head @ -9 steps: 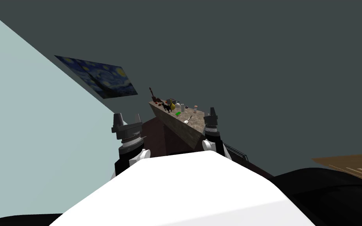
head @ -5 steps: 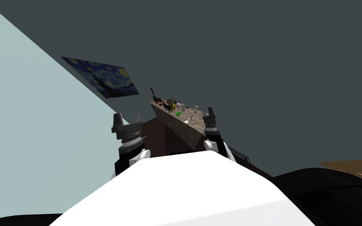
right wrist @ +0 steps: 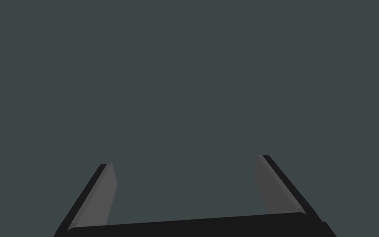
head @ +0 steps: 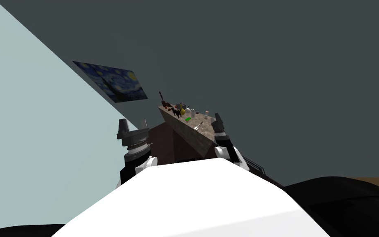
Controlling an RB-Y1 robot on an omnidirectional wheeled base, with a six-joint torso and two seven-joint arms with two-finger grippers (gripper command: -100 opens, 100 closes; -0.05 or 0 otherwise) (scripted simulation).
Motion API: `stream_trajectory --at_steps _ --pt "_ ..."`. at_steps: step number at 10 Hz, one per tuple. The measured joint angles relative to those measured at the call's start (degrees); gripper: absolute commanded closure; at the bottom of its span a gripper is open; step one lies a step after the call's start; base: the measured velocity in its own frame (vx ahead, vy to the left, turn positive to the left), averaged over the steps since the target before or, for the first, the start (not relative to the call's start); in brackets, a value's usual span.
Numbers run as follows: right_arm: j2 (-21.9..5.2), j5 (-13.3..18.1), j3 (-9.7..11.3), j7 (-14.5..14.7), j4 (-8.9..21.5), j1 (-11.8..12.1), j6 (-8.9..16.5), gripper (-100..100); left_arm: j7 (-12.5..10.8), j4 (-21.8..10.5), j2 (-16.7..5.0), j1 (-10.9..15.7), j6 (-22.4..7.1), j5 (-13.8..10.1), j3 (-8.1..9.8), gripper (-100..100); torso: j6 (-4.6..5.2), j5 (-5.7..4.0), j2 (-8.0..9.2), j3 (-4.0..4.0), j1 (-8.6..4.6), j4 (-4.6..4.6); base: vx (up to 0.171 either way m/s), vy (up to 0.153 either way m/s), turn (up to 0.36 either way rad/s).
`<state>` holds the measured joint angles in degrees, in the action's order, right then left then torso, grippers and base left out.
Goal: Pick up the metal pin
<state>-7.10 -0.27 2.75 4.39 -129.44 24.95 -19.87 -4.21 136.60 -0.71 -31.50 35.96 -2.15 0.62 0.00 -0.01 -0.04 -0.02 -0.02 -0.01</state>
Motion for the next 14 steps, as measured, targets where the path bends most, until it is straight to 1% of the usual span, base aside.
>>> stream_trajectory --at_steps 4,7,9,14 --pt "-1.2 -0.7 -0.4 -0.1 0.2 -1.1 5.2 -100 0.0 0.0 0.0 0.0 0.0 0.0 0.00 0 0.00 0.00 0.00 0.00 0.01 0.00 0.009 -0.003 0.053" --pt "-2.1 -1.6 -1.1 -0.5 -0.2 -1.9 10.0 -100 0.0 0.0 0.0 0.0 0.0 0.0 0.00 0 -0.01 0.00 -0.01 -0.01 0.00 0.00 0.011 -0.005 0.057" --pt "-2.5 -2.0 -1.4 -0.6 0.5 -2.7 12.7 -100 0.0 0.0 0.0 0.0 0.0 0.0 0.00 0 -0.01 0.00 -0.02 -0.01 0.00 0.00 0.011 -0.005 0.062" --pt "-3.0 -3.3 -2.3 -1.0 1.4 -4.7 20.9 -100 0.0 0.0 0.0 0.0 0.0 0.0 0.00 0 0.01 0.00 -0.02 -0.01 -0.01 -0.01 0.012 -0.006 0.077"
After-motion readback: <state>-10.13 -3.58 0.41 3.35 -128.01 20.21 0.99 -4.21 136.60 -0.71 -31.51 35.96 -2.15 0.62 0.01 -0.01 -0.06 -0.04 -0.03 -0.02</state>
